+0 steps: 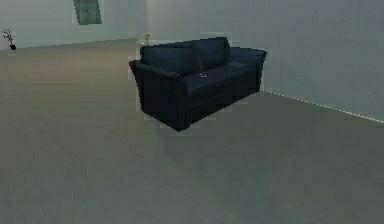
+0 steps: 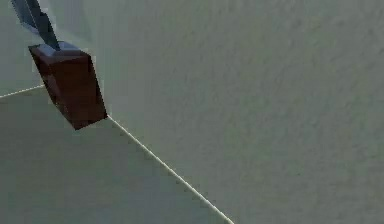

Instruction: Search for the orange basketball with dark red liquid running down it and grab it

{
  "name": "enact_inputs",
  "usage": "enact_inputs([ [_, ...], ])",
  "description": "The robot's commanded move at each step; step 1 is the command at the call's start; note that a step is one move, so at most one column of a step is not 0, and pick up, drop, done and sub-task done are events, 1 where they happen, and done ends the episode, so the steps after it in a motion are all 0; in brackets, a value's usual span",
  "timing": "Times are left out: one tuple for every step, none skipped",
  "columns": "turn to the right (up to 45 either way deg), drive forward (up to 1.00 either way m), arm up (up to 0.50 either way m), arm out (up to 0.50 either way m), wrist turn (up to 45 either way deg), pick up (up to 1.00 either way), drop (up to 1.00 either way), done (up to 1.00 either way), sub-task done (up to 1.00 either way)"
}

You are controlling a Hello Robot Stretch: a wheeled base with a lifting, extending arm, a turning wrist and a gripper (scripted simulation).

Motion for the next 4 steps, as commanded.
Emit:
enact_inputs([
  [42.0,0.0,0.0,0.0,0.0,0.0,0.0,0.0,0.0],
  [0.0,0.1,0.0,0.0,0.0,0.0,0.0,0.0,0.0],
  [-45.0,0.0,0.0,0.0,0.0,0.0,0.0,0.0,0.0],
  [-42.0,0.0,0.0,0.0,0.0,0.0,0.0,0.0,0.0],
])
